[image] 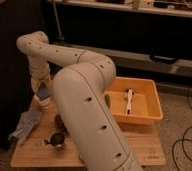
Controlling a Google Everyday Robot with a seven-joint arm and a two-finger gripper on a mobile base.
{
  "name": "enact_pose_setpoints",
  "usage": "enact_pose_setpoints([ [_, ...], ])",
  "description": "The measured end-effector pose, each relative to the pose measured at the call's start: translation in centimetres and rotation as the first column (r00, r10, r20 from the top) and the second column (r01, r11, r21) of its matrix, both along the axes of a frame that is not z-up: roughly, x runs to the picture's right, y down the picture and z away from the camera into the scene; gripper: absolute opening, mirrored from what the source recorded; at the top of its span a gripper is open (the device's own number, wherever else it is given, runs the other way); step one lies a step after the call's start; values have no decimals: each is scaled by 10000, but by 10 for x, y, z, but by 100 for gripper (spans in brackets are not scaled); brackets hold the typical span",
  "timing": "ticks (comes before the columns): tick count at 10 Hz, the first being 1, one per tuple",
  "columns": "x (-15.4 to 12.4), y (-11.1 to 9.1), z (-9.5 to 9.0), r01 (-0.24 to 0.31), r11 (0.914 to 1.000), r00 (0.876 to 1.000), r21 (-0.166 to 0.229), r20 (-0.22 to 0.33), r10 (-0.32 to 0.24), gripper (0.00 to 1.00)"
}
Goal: Place sponge in paper cup
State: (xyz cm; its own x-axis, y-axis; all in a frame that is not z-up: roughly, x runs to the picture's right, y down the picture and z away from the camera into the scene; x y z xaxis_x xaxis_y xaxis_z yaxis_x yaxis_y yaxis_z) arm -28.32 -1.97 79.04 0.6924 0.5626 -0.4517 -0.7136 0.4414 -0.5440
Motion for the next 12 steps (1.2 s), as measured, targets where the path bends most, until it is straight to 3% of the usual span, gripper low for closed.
enact_pose_setpoints([
  [12,-12,9,4,194,9998,9988,-107,450,-189,0],
])
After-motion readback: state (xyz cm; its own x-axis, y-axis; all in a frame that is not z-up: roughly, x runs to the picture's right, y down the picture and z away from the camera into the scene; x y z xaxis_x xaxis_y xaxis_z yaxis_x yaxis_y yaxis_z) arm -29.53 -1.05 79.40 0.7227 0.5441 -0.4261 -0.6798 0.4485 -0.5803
